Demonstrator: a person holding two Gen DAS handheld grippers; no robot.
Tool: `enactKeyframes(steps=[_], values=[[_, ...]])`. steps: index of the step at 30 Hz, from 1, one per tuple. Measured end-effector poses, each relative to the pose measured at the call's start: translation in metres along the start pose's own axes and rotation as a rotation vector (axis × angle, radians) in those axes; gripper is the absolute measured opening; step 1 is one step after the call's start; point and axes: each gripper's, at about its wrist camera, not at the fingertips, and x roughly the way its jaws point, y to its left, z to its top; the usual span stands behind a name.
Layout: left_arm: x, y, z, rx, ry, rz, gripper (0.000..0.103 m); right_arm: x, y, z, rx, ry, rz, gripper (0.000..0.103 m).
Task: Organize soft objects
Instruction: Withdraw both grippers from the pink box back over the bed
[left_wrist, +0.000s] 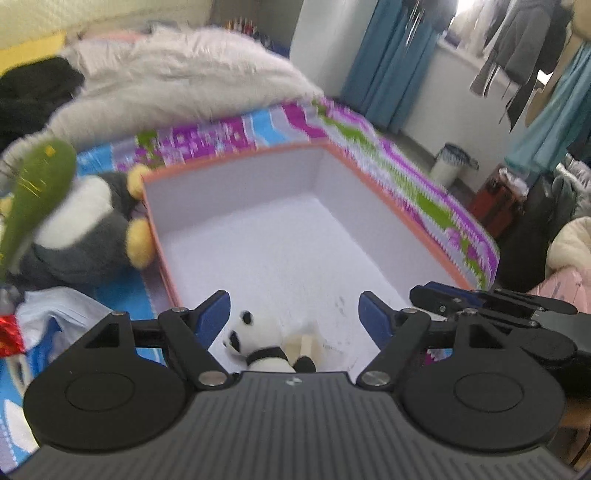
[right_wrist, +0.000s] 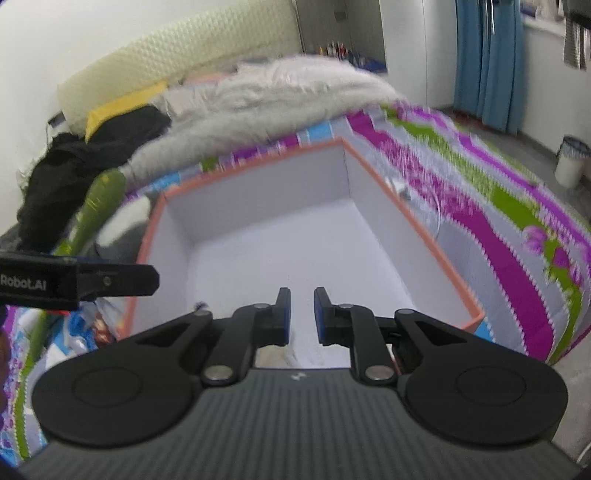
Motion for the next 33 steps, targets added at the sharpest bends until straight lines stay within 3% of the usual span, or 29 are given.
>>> enactKeyframes(steps=[7, 12, 20, 33], values=[[-0.084, -0.003, -0.016, 0.039, -0.158, 0.046, 0.080, -0.061, 0.038, 0.005, -0.045, -0.160, 0.077, 0.018], [-0.133, -0.001, -0.037, 0.047, -0.223, 0.064, 0.080, -0.091, 0.066, -0.001, -0.057, -0.207, 0.147, 0.018], [-0.191, 0.026, -0.079, -0.014, -0.288, 0.110, 0.080, -0.114, 0.098, -0.018, -0.082, -0.224, 0.207, 0.018], [-0.230, 0.073, -0.140, -0.122, -0.298, 0.205, 0.080, -0.120, 0.141, -0.055, -0.148, -0.196, 0.253, 0.019]])
